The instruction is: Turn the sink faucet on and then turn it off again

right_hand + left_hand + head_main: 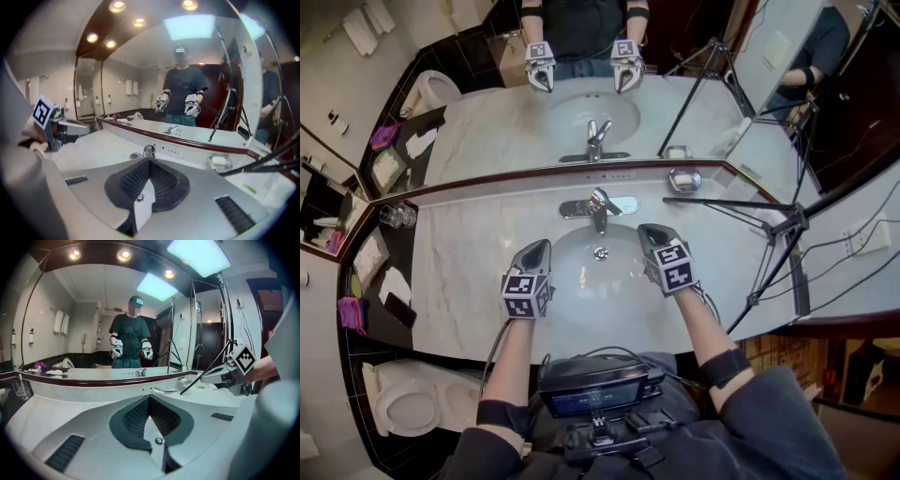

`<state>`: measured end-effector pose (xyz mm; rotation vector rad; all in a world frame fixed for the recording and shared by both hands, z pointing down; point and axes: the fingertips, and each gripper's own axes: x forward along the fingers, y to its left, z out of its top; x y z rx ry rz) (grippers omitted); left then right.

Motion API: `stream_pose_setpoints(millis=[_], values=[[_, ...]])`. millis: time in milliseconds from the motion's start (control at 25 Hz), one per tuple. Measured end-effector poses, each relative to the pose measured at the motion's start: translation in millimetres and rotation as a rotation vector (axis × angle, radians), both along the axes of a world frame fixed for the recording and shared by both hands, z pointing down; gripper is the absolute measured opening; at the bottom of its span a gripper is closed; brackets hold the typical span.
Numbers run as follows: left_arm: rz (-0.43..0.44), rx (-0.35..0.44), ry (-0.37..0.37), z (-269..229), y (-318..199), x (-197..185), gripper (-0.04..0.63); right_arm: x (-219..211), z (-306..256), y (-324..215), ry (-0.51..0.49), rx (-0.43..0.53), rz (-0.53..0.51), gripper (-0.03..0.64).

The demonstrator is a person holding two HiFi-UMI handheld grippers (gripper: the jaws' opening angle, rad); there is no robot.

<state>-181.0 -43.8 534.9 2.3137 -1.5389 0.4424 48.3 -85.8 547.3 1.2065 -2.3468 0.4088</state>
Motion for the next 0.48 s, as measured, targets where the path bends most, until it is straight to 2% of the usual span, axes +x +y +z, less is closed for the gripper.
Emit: stream_pose_setpoints(millis=[80, 160, 320, 480], values=[[-0.003, 0.0, 0.003, -0.1, 4.4, -0.4, 0.0, 7.8, 4.2, 4.2, -0.109, -0.053, 0.053, 0.017], [-0.002, 0.0, 0.006, -0.4, 7.9, 0.5, 0.0, 13.8, 5.4, 8.2, -0.159, -0.077, 0.079, 0.015], [-0.001, -0.001, 0.008, -1.7, 14.0, -1.0, 0.0, 17.4, 1.5, 12.6, -0.207, -0.092, 0.11, 0.014], [-0.002, -0.003, 0.005, -4.6, 17.6, -7.1, 0.0, 16.2, -0.7, 14.8, -0.206, -0.09, 0.12, 0.014]])
